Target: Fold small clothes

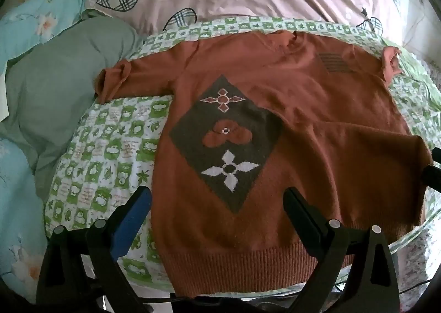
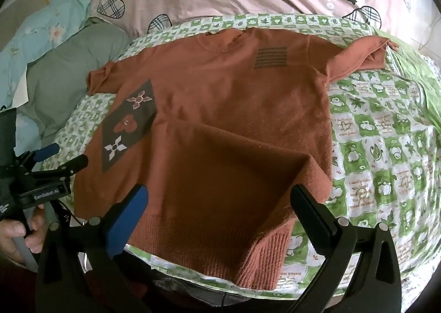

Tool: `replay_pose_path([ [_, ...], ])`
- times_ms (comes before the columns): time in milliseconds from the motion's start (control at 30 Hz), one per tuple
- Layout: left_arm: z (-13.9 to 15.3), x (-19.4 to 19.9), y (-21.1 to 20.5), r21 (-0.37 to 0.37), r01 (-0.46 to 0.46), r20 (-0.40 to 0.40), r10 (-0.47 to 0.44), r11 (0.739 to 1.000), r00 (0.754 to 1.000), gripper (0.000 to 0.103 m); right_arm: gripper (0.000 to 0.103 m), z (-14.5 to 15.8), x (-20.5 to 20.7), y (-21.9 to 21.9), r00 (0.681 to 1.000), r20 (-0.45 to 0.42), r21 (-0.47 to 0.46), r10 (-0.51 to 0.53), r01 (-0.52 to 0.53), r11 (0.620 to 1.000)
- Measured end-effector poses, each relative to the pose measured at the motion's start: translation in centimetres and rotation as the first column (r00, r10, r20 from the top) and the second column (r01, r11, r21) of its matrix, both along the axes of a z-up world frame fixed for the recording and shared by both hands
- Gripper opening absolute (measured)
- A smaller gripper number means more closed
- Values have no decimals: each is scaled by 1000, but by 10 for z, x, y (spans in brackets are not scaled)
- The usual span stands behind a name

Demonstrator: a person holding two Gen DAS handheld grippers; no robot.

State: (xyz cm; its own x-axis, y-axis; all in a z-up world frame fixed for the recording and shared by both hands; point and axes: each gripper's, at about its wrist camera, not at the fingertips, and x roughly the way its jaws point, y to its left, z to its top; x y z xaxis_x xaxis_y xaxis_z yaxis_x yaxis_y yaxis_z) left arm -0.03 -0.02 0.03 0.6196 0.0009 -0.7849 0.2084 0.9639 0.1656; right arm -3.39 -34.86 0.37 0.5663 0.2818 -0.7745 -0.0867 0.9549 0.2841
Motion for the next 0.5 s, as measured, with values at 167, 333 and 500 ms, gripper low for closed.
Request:
replay_pose_path([
  [167,1,-1,0,1,-5,1,5,1000,1000,97,102,0,0,-4,1000,9,3,0,0,1000],
  [333,2,-2,1,-5,-11,2,11,1000,1000,97,102,5,0,-6,1000,30,23,-2,1,1000],
  [500,-1,3,8,-13,8,-4,-8,1000,1000,97,102,10,-1,-6,998,56,47,-19,16,999],
])
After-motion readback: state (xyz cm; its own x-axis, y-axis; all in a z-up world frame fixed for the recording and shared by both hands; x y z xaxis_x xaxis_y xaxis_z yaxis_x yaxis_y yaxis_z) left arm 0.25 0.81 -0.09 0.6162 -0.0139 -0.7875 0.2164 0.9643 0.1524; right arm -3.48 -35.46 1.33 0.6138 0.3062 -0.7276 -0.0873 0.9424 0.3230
